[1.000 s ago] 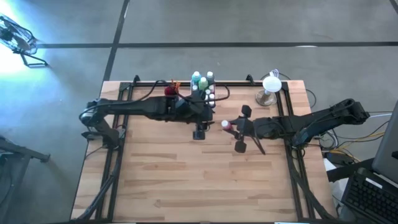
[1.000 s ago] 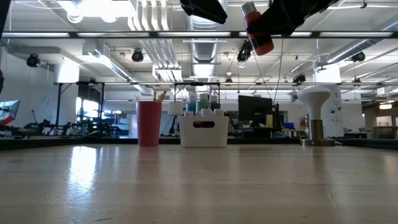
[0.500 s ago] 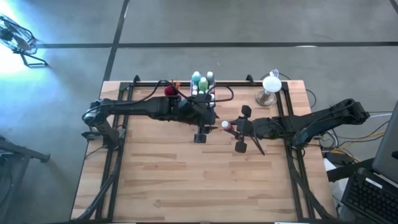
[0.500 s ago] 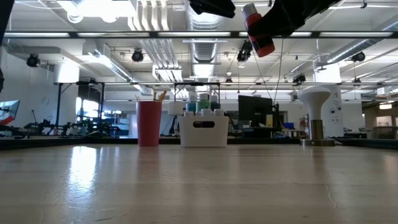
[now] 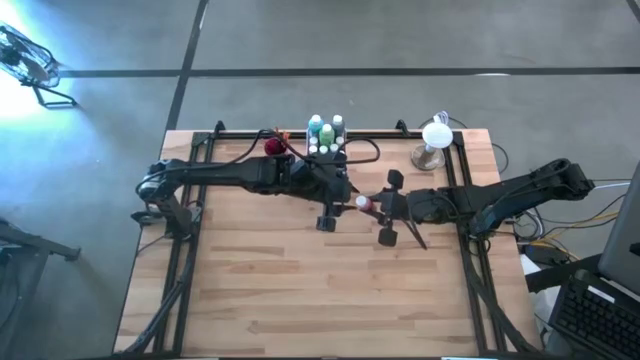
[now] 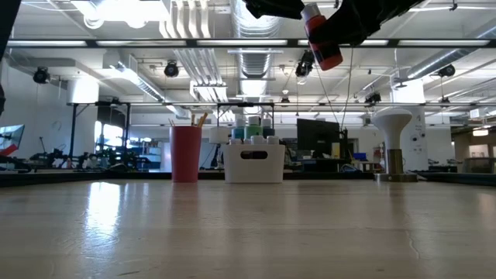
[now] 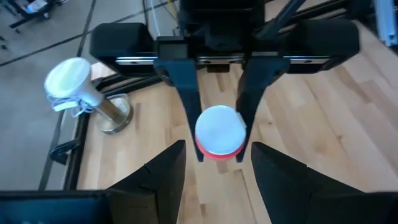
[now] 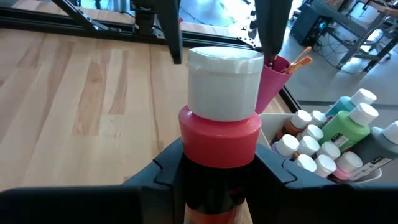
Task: Pick & Place Paint Supplies
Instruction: Put the orange paint bottle into the white bin
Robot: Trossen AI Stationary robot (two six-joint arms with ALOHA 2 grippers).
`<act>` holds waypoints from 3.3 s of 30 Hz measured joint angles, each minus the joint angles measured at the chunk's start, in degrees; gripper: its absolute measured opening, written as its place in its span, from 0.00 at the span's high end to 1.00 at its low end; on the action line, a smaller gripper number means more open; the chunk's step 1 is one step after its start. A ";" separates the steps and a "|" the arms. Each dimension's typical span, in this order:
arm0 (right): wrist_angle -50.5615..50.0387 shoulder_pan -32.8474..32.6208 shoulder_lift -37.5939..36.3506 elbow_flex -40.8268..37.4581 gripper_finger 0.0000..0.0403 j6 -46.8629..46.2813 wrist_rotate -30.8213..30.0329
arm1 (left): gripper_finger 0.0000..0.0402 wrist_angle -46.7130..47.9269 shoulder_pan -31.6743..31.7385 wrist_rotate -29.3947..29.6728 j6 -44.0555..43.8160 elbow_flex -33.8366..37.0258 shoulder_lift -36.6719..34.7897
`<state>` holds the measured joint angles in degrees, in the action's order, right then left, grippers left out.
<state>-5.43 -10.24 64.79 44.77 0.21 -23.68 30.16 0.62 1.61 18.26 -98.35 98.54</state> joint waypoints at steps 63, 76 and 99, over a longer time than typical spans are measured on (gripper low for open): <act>-5.14 0.17 14.78 13.14 0.72 4.28 2.60 | 0.57 12.46 -0.50 -3.10 -1.16 -1.05 -0.24; -5.16 0.20 14.78 13.09 0.72 3.61 2.51 | 0.70 12.10 -0.50 -2.59 0.17 -0.98 -0.28; -18.58 0.09 8.16 13.07 0.39 -4.56 1.80 | 0.70 19.46 -0.14 8.44 -0.05 -2.86 -0.39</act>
<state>-24.01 -10.15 72.96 57.84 -4.35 -21.88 49.62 0.48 10.05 18.21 -101.21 98.15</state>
